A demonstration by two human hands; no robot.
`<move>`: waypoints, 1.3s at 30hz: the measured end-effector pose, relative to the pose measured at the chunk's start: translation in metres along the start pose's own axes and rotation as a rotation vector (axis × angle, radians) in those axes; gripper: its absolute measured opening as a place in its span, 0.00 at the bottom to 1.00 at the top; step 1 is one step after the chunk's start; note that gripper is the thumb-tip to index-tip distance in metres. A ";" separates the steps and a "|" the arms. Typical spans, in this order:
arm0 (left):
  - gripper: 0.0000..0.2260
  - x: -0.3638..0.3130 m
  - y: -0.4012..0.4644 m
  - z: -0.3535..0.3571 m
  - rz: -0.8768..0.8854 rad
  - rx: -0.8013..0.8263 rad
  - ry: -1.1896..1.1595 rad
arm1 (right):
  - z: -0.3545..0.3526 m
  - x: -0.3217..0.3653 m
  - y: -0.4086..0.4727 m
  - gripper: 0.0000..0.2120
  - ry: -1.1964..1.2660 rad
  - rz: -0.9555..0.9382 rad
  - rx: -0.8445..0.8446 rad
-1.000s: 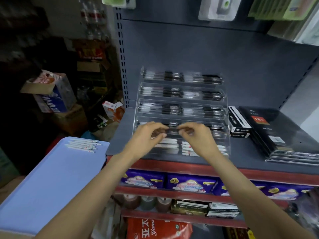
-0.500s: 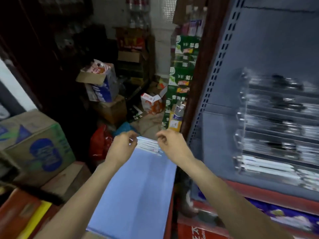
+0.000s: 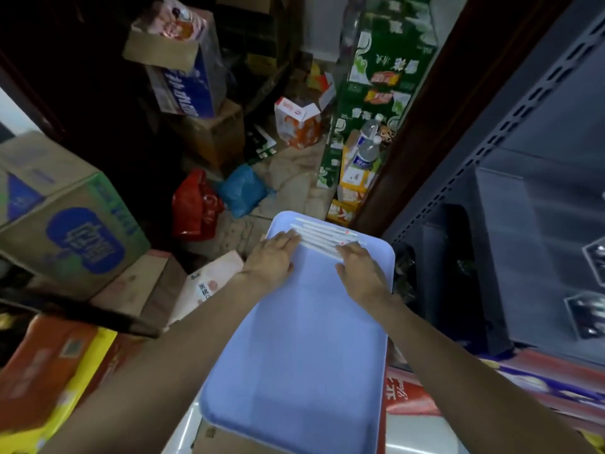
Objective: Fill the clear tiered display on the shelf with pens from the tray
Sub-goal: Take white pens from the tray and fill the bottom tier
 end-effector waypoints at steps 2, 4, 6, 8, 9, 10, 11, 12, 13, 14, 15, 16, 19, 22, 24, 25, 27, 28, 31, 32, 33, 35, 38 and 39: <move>0.25 -0.002 -0.001 -0.009 0.007 -0.067 0.007 | 0.003 -0.001 0.004 0.17 -0.044 0.011 0.002; 0.21 -0.004 -0.001 -0.016 0.013 -0.104 0.042 | 0.011 -0.001 0.006 0.16 -0.070 0.013 0.051; 0.18 -0.005 0.000 -0.016 0.009 -0.111 0.092 | 0.021 -0.003 0.007 0.17 -0.057 0.022 0.130; 0.16 -0.004 0.000 -0.012 -0.007 -0.105 0.095 | 0.028 -0.003 0.007 0.13 -0.010 0.016 0.211; 0.14 -0.002 0.000 -0.011 -0.010 -0.102 0.069 | 0.028 -0.003 0.006 0.10 0.014 0.013 0.240; 0.13 0.001 0.000 -0.008 -0.010 -0.100 0.017 | 0.027 -0.004 0.005 0.09 0.047 0.016 0.257; 0.11 0.003 0.000 -0.007 -0.007 -0.106 -0.062 | 0.025 -0.005 0.004 0.09 0.082 0.023 0.256; 0.10 0.005 0.000 -0.006 -0.003 -0.114 -0.152 | 0.021 -0.007 0.002 0.10 0.109 0.030 0.243; 0.08 0.005 -0.001 -0.007 0.005 -0.130 -0.229 | 0.018 -0.009 -0.001 0.11 0.125 0.037 0.226; 0.07 0.004 -0.003 -0.009 0.012 -0.144 -0.289 | 0.014 -0.012 -0.004 0.11 0.140 0.041 0.207; 0.06 0.003 -0.006 -0.013 0.019 -0.166 -0.344 | 0.010 -0.013 -0.007 0.11 0.172 0.041 0.193; 0.05 0.002 -0.009 -0.018 0.020 -0.199 -0.404 | 0.005 -0.014 -0.010 0.09 0.223 0.039 0.180; 0.03 0.001 -0.024 -0.046 0.016 -0.314 -0.555 | -0.020 -0.014 -0.021 0.06 0.435 0.049 0.146; 0.01 0.001 -0.040 -0.072 -0.005 -0.410 -0.624 | -0.056 -0.011 -0.037 0.11 0.697 0.041 0.074; 0.01 -0.003 -0.052 -0.086 -0.031 -0.483 -0.667 | -0.084 -0.010 -0.050 0.02 0.859 0.023 0.010; 0.01 -0.009 -0.057 -0.093 -0.037 -0.513 -0.681 | -0.097 -0.011 -0.058 0.02 0.950 0.017 -0.018; 0.01 -0.028 -0.066 -0.108 -0.032 -0.549 -0.695 | -0.121 -0.017 -0.075 0.01 1.158 0.002 -0.041; 0.01 -0.041 -0.068 -0.116 -0.025 -0.563 -0.701 | -0.132 -0.020 -0.083 0.02 1.234 -0.017 -0.053; 0.01 -0.094 -0.070 -0.140 0.019 -0.595 -0.710 | -0.168 -0.039 -0.107 0.02 1.352 -0.063 -0.112; 0.02 -0.115 -0.069 -0.146 0.040 -0.603 -0.704 | -0.180 -0.050 -0.116 0.02 1.384 -0.071 -0.145; 0.03 -0.136 -0.067 -0.152 0.060 -0.612 -0.696 | -0.191 -0.064 -0.124 0.03 1.409 -0.080 -0.186; 0.04 -0.179 -0.064 -0.162 0.101 -0.641 -0.689 | -0.214 -0.094 -0.143 0.06 1.460 -0.113 -0.277; 0.03 -0.237 -0.058 -0.169 0.144 -0.695 -0.736 | -0.242 -0.136 -0.172 0.09 1.503 -0.193 -0.353; 0.04 -0.257 -0.056 -0.170 0.163 -0.709 -0.754 | -0.249 -0.150 -0.181 0.10 1.496 -0.207 -0.371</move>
Point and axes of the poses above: each hand's wrist, its own y-axis towards the middle knuckle, its own z-axis out of the palm, x = y × z, the point moved 9 cm from there along y, towards the middle knuckle, and after that the axes turned 10 degrees about z, right-handed, at the moved point
